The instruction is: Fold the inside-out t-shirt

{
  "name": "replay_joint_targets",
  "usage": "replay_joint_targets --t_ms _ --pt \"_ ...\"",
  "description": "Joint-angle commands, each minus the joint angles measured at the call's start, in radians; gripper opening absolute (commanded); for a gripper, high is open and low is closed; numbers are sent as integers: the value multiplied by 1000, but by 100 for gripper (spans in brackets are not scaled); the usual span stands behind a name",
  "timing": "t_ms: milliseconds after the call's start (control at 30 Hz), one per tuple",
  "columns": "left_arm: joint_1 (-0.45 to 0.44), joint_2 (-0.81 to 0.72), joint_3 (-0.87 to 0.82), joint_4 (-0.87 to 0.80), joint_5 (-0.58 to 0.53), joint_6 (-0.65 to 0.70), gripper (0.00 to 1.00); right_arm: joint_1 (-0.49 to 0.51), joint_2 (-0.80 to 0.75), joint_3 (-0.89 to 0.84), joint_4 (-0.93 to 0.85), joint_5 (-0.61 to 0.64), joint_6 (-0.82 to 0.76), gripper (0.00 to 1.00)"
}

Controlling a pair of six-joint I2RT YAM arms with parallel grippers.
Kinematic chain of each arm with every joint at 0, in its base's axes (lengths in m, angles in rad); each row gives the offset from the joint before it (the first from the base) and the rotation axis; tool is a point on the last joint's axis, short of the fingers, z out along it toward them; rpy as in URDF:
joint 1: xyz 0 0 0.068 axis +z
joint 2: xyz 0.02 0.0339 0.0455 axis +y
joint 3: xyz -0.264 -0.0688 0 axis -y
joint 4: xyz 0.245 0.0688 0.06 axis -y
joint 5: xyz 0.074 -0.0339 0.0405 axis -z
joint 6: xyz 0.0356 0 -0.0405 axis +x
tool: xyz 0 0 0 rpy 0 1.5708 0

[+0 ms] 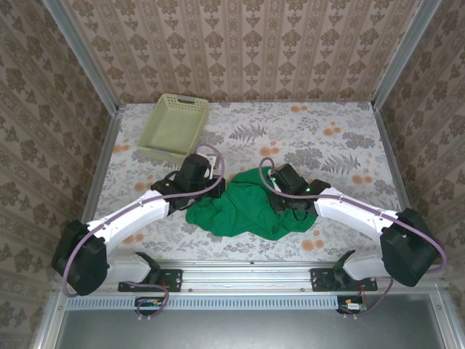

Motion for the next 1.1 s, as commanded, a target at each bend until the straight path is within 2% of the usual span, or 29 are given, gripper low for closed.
replay_joint_targets --t_ms 0,67,200,400,533,667,833,1067 --pt "5 21 49 -37 -11 28 0 7 -66 35 -74 48 8 6" --pt "7 27 64 -43 -13 34 0 6 -95 34 -81 51 9 0" --pt "11 35 88 -54 -20 36 0 7 -155 49 -129 85 17 0" --pt "40 74 164 -107 -24 43 0 6 -314 142 -280 252 38 0" --pt "45 117 233 -105 12 49 0 1 -412 208 -341 330 21 0" --pt "24 170 294 -75 65 34 0 -1 -459 253 -367 344 20 0" --pt "-29 214 413 -103 32 60 0 -2 -507 305 -388 312 31 0" --pt "-70 192 590 -118 2 131 0 0 -585 317 -447 253 68 0"
